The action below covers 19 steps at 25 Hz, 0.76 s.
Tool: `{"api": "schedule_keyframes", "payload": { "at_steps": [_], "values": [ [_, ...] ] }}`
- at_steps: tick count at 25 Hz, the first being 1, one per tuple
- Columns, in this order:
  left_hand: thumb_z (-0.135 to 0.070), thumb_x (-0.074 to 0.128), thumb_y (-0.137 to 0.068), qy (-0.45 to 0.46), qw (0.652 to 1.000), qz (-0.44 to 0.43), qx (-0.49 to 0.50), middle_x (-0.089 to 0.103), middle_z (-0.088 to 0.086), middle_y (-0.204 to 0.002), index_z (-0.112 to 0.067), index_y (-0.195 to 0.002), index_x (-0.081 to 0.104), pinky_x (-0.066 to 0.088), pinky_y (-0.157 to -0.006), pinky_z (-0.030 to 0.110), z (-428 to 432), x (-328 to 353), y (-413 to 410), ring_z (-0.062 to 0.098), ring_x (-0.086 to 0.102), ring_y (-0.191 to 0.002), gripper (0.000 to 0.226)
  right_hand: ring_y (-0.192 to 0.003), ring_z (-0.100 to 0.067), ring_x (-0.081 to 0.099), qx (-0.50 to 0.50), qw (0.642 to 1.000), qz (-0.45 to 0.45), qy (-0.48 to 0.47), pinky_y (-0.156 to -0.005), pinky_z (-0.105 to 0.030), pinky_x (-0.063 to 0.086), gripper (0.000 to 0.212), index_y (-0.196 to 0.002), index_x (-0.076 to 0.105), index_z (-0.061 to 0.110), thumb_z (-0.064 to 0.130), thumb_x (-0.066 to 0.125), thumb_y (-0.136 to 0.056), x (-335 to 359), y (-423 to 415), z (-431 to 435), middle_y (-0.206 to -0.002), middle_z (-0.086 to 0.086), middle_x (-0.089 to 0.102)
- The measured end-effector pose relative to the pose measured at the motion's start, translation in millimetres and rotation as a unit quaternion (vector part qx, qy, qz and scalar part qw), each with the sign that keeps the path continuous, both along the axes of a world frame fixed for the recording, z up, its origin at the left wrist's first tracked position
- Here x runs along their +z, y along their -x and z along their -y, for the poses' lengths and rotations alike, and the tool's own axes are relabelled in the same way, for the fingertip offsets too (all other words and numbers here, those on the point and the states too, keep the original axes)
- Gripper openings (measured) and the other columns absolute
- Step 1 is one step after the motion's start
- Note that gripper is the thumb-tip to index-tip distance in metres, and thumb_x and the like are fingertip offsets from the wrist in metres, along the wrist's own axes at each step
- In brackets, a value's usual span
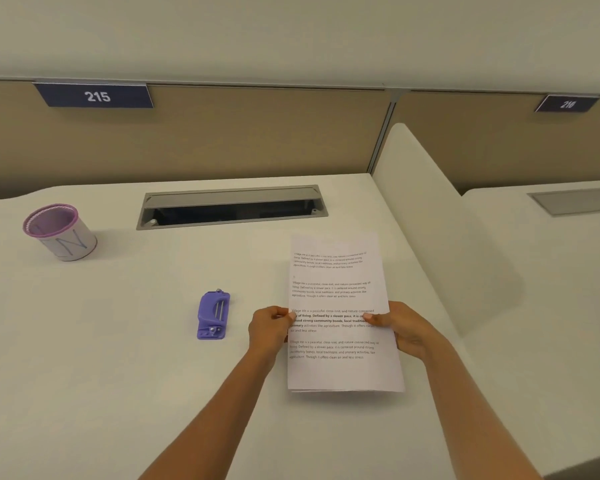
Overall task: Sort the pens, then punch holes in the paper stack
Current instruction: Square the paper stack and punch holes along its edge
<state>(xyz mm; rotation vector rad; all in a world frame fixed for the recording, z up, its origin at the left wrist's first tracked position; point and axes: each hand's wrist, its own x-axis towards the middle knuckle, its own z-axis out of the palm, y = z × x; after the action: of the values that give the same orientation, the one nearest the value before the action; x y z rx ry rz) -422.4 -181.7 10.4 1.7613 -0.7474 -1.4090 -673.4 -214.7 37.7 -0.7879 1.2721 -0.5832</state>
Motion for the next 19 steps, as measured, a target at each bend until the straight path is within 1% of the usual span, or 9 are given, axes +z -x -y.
{"api": "schedule_keyframes", "payload": {
  "at_steps": [3,5,8,10,12,13,14,16,19],
  "values": [
    [-0.016,0.066,-0.087,-0.009,1.000,0.028,0.008,0.074,0.014,-0.091,-0.010,-0.085,0.067,0.058,-0.082,0.048,15,-3,10,0.034,0.071,-0.087,0.007,-0.102,-0.035,0.070,-0.042,0.999,-0.023,0.009,-0.086,-0.045,0.056,0.031,-0.120,0.063,0.000,0.001,0.064,-0.089,-5,5,12,-0.115,-0.017,0.071],
    [-0.018,0.068,-0.086,-0.020,0.998,0.054,0.002,0.075,0.012,-0.088,-0.011,-0.084,0.068,0.059,-0.080,0.046,26,-6,14,0.033,0.072,-0.083,0.007,-0.100,-0.035,0.069,-0.073,0.995,-0.060,0.022,-0.086,-0.044,0.056,0.027,-0.118,0.063,-0.002,0.000,0.059,-0.092,-9,6,21,-0.114,-0.019,0.070],
    [-0.021,0.068,-0.084,-0.043,0.991,0.120,-0.049,0.075,0.010,-0.086,-0.012,-0.083,0.069,0.061,-0.076,0.042,35,-8,16,0.029,0.073,-0.075,0.009,-0.095,-0.035,0.069,-0.089,0.989,-0.115,0.025,-0.082,-0.043,0.057,0.018,-0.109,0.066,0.000,0.000,0.058,-0.092,-12,4,31,-0.112,-0.020,0.070],
    [-0.024,0.068,-0.082,-0.050,0.981,0.168,-0.085,0.075,0.008,-0.082,-0.012,-0.079,0.069,0.061,-0.074,0.040,38,-7,16,0.026,0.074,-0.072,0.012,-0.097,-0.036,0.069,-0.083,0.987,-0.132,0.022,-0.085,-0.046,0.056,0.018,-0.108,0.066,-0.001,0.000,0.059,-0.092,-16,4,36,-0.111,-0.021,0.070],
    [-0.029,0.068,-0.080,-0.054,0.969,0.211,-0.113,0.075,0.006,-0.080,-0.010,-0.083,0.070,0.061,-0.075,0.039,40,-8,15,0.025,0.073,-0.074,0.019,-0.099,-0.038,0.068,-0.075,0.984,-0.162,0.030,-0.091,-0.051,0.054,0.020,-0.109,0.066,-0.005,0.000,0.060,-0.090,-21,3,39,-0.109,-0.022,0.070],
    [-0.032,0.068,-0.079,-0.053,0.962,0.235,-0.127,0.074,0.005,-0.080,-0.010,-0.085,0.069,0.060,-0.075,0.038,40,-9,14,0.026,0.072,-0.076,0.023,-0.098,-0.039,0.069,-0.071,0.980,-0.182,0.038,-0.092,-0.051,0.054,0.019,-0.107,0.066,-0.006,0.001,0.062,-0.089,-22,2,40,-0.107,-0.022,0.071],
    [-0.034,0.068,-0.079,-0.051,0.955,0.258,-0.138,0.073,0.005,-0.081,-0.009,-0.086,0.069,0.059,-0.074,0.036,40,-10,13,0.026,0.072,-0.077,0.026,-0.096,-0.038,0.069,-0.071,0.976,-0.202,0.046,-0.089,-0.048,0.055,0.016,-0.101,0.067,-0.007,0.002,0.064,-0.088,-23,2,40,-0.104,-0.022,0.072],
    [-0.035,0.066,-0.080,-0.045,0.944,0.291,-0.147,0.072,0.005,-0.081,-0.009,-0.086,0.066,0.057,-0.068,0.033,37,-11,12,0.027,0.070,-0.076,0.027,-0.084,-0.034,0.069,-0.078,0.966,-0.238,0.063,-0.076,-0.039,0.056,0.009,-0.085,0.067,-0.004,0.005,0.068,-0.084,-22,1,40,-0.098,-0.021,0.073],
    [-0.033,0.064,-0.082,-0.033,0.937,0.315,-0.148,0.070,0.004,-0.083,-0.009,-0.087,0.064,0.049,-0.061,0.029,29,-11,8,0.025,0.066,-0.074,0.024,-0.072,-0.029,0.064,-0.070,0.947,-0.301,0.081,-0.067,-0.036,0.050,0.020,-0.070,0.061,0.001,0.012,0.074,-0.080,-18,1,41,-0.081,-0.018,0.070]
  ]
}}
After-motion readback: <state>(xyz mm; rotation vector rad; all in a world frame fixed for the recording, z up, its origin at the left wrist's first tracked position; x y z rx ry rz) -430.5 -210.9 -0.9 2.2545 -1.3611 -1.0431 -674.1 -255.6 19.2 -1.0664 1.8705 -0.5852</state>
